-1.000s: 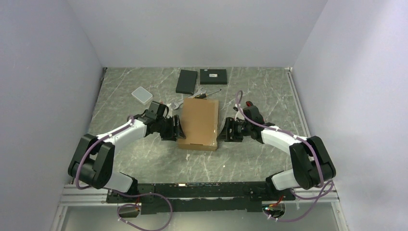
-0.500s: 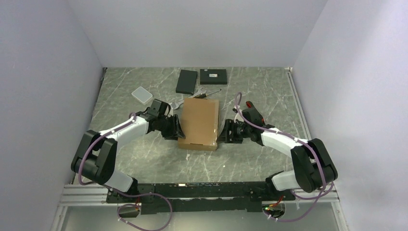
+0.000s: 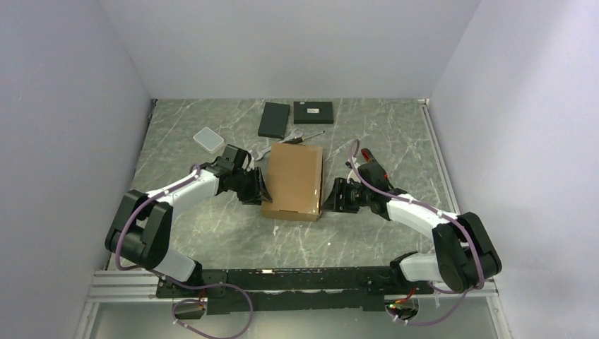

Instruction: Unpack the express box

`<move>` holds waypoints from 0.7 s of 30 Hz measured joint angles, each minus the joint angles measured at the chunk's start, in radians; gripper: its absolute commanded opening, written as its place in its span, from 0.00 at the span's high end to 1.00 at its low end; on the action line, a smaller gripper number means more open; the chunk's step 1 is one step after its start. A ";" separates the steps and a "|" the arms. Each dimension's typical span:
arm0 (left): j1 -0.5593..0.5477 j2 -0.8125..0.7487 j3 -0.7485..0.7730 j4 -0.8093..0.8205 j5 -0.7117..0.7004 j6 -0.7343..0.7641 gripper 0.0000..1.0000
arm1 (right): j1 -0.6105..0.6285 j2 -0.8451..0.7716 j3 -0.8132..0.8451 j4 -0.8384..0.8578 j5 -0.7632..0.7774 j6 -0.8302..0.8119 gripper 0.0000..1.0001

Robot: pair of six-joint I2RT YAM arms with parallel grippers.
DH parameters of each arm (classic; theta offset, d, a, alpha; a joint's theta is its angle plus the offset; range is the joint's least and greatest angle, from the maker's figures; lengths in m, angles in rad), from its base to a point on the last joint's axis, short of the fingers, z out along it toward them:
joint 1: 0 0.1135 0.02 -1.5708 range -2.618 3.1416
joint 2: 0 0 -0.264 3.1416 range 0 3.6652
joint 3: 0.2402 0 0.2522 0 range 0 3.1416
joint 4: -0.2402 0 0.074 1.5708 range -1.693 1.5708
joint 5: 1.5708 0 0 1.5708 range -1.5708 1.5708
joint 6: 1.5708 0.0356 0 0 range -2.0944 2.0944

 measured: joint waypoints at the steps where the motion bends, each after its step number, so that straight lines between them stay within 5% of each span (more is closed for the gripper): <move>1: 0.000 -0.001 0.000 0.000 -0.001 -0.002 0.63 | 0.002 -0.005 -0.001 -0.003 0.008 0.002 0.50; 16: -0.002 -0.006 -0.001 -0.001 -0.008 -0.008 0.59 | 0.141 -0.120 0.020 -0.168 0.364 0.109 0.50; 21: -0.004 -0.014 -0.001 -0.005 -0.013 -0.004 0.50 | 0.139 -0.146 0.010 -0.207 0.417 0.117 0.49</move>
